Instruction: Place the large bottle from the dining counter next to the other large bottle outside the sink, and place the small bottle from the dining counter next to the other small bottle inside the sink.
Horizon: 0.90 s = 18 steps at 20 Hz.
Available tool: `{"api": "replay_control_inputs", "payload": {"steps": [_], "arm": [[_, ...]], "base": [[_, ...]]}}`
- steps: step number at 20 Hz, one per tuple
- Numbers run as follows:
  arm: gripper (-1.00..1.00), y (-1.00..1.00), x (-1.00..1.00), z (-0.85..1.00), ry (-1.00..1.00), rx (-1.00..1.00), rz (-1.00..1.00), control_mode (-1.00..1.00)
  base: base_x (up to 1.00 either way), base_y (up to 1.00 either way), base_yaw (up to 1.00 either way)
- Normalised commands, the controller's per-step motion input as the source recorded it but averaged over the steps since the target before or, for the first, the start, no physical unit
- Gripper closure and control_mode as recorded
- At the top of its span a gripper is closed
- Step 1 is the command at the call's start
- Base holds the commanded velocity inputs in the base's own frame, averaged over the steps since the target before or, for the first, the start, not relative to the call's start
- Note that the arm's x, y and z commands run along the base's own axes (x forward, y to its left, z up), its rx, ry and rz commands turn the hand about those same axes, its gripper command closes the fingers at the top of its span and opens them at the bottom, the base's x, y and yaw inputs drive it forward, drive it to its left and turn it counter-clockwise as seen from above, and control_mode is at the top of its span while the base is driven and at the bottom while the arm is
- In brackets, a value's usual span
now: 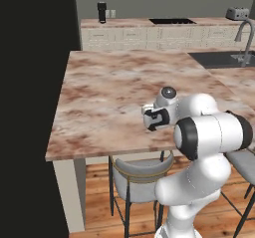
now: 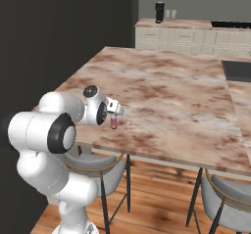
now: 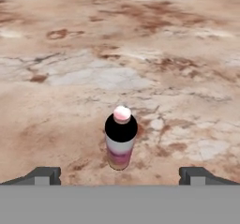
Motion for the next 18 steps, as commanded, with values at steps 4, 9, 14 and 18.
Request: {"api": "replay_control_inputs", "payload": {"steps": [4,9,14,18], "arm": [[-1.00,0.00,0.07,-0.17,0.00,0.01,0.00,-1.00],[-1.00,0.00,0.04,-0.28,0.00,0.02,0.00,-1.00],[-1.00,-0.06,0.15,-0.02,0.00,0.01,0.00,-1.00],[-1.00,-0.04,0.21,0.00,0.00,0.00,-0.01,-1.00]], "base": [[0.00,0.00,0.00],[0.00,0.00,0.00],[0.00,0.00,0.00],[0.00,0.00,0.00]]}}
